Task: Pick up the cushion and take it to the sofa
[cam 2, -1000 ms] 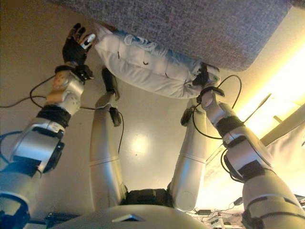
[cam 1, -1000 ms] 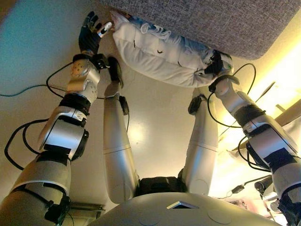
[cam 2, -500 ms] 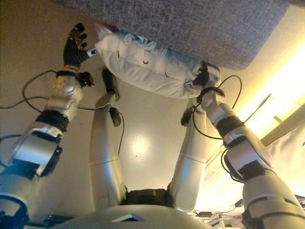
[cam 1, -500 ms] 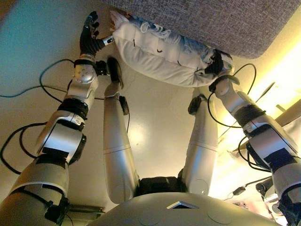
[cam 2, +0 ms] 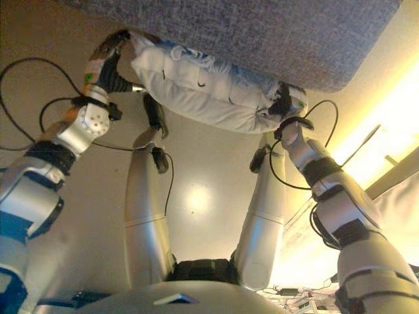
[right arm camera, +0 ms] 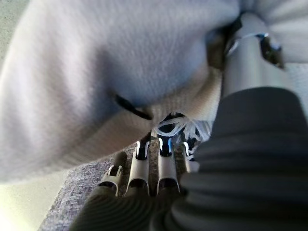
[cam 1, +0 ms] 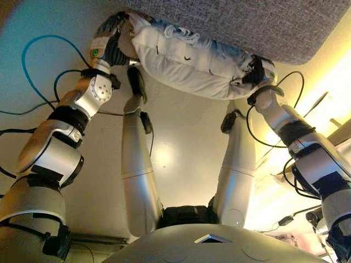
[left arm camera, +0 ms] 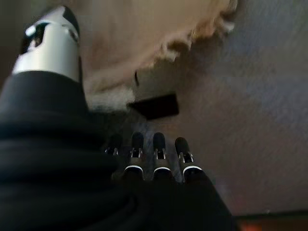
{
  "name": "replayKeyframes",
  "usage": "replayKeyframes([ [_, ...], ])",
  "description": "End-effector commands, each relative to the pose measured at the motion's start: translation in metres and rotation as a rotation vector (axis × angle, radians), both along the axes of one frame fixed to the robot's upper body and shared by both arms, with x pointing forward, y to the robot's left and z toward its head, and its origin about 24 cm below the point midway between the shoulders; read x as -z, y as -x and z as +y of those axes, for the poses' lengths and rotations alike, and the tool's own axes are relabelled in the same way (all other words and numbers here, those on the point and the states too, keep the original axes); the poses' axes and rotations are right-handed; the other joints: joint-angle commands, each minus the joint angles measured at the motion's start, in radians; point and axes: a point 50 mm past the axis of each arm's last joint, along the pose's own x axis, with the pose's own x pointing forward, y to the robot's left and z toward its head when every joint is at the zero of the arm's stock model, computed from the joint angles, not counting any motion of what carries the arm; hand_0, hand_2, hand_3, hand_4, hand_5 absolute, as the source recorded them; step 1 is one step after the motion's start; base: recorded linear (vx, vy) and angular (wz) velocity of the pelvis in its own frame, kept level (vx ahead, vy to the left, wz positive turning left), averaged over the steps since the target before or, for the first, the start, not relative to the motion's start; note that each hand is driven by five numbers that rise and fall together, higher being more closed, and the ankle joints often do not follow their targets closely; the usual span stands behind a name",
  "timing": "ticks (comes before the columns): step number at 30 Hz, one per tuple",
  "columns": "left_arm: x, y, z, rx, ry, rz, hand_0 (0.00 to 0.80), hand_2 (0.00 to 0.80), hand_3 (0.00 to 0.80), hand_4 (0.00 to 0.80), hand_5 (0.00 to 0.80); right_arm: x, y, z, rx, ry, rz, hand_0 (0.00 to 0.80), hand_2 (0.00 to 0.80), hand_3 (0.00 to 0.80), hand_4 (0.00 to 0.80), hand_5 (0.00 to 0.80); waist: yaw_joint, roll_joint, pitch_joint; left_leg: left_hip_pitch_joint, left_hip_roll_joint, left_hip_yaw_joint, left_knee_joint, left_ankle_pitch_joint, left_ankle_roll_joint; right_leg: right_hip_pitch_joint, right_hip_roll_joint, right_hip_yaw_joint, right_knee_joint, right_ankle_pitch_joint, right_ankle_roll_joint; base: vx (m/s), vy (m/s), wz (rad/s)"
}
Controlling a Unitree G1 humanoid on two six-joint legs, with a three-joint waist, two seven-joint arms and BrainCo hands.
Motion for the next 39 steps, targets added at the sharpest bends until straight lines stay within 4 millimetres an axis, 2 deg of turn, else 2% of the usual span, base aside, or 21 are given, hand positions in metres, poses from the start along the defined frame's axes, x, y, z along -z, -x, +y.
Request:
replayKeyframes([
  [1,-0.008,0.0,-0.006,0.038,-0.028,-0.05,0.0,0.0,0.0,0.0,0.0,-0.044,-0.001,-0.05,0.158,0.054,-0.121,0.0,0.0,0.0,0.0,0.0,-0.026,0.074,-0.005,-0.003,0.02,0.01,-0.047,0.023,0.01,-0.014,0.007,0.001,0.04,0.002,0.004,0.0,0.0,0.0],
  [10,-0.02,-0.002,-0.021,0.093,-0.058,-0.103,0.0,0.0,0.0,0.0,0.0,-0.048,-0.004,-0.044,0.15,0.054,-0.125,0.0,0.0,0.0,0.0,0.0,-0.032,0.064,-0.005,-0.014,0.021,0.009,-0.047,0.025,0.01,-0.025,0.012,0.004,0.042,0.007,0.008,0.0,0.0,0.0],
  [17,-0.022,-0.008,-0.037,0.147,-0.137,-0.005,0.0,0.0,0.0,0.0,0.0,-0.051,-0.007,-0.037,0.141,0.052,-0.133,0.0,0.0,0.0,0.0,0.0,-0.04,0.058,-0.005,-0.015,0.022,0.013,-0.054,0.026,0.012,-0.025,0.014,0.003,0.03,0.015,0.013,0.0,0.0,0.0],
  [22,-0.009,-0.01,-0.049,0.195,-0.169,0.095,0.0,0.0,0.0,0.0,0.0,-0.048,-0.009,-0.032,0.134,0.051,-0.131,0.0,0.0,0.0,0.0,0.0,-0.044,0.056,-0.005,-0.015,0.026,0.016,-0.051,0.024,0.013,-0.024,0.012,0.003,0.024,0.024,0.016,-0.002,-0.006,-0.02],
  [30,0.007,-0.005,-0.075,0.301,-0.265,0.14,0.0,0.0,0.0,0.0,0.0,-0.044,-0.01,-0.026,0.14,0.038,-0.133,0.0,0.0,0.0,0.0,0.0,-0.042,0.05,-0.005,-0.025,0.031,0.013,-0.05,0.019,0.02,-0.031,0.011,0.0,0.021,0.032,0.02,-0.008,-0.032,-0.03],
  [38,0.01,-0.005,-0.082,0.316,-0.305,0.161,0.0,0.0,0.0,0.0,0.0,-0.043,-0.01,-0.026,0.149,0.016,-0.14,0.0,0.0,0.0,0.0,0.0,-0.039,0.042,-0.005,-0.034,0.038,0.007,-0.037,0.015,0.024,-0.034,0.006,-0.007,0.025,0.039,0.021,-0.009,-0.033,0.0],
  [39,0.01,-0.005,-0.083,0.318,-0.315,0.165,0.477,0.477,0.477,0.477,0.477,-0.043,-0.011,-0.025,0.15,0.011,-0.14,0.0,0.0,0.0,0.0,0.0,-0.04,0.041,-0.005,-0.037,0.039,0.006,-0.033,0.014,0.024,-0.037,0.005,-0.007,0.028,0.042,0.021,0.0,0.0,0.0],
])
